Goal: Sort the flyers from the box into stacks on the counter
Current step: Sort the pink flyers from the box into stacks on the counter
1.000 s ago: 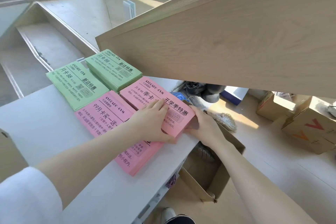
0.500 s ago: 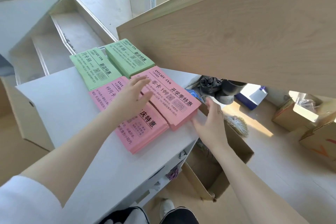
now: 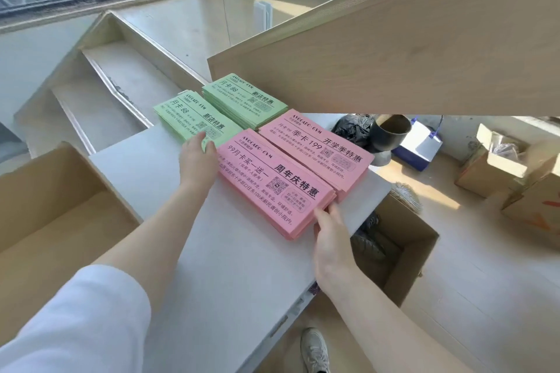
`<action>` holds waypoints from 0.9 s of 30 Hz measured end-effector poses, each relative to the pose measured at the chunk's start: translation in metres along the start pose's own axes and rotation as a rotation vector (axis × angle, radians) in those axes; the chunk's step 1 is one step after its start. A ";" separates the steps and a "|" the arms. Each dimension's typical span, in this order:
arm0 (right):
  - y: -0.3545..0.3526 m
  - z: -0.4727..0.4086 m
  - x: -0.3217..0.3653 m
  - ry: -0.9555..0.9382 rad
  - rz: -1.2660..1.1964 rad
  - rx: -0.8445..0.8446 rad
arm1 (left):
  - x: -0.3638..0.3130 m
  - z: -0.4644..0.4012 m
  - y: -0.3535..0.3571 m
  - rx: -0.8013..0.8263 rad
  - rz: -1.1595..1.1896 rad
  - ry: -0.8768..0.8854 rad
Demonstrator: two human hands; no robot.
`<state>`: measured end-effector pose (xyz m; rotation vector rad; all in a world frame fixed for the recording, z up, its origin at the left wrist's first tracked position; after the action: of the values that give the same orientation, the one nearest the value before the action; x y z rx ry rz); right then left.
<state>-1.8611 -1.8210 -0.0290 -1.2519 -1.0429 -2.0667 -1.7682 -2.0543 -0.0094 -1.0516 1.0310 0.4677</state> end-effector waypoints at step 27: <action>0.014 -0.013 0.010 0.092 -0.307 -0.152 | -0.029 -0.016 0.021 0.216 -0.530 -0.040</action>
<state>-1.8615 -1.8404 -0.0189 -1.1095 -1.1101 -2.4517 -1.8052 -2.0550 0.0041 -1.0657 0.7095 -0.0532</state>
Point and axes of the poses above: each hand's wrist, its own z-axis away from the middle knuckle, its own y-axis out of the palm, x = y × z, the point moved 4 cm from there along -z, towards the middle knuckle, and after that the axes turned 15 degrees about x, right-handed, at the moved point
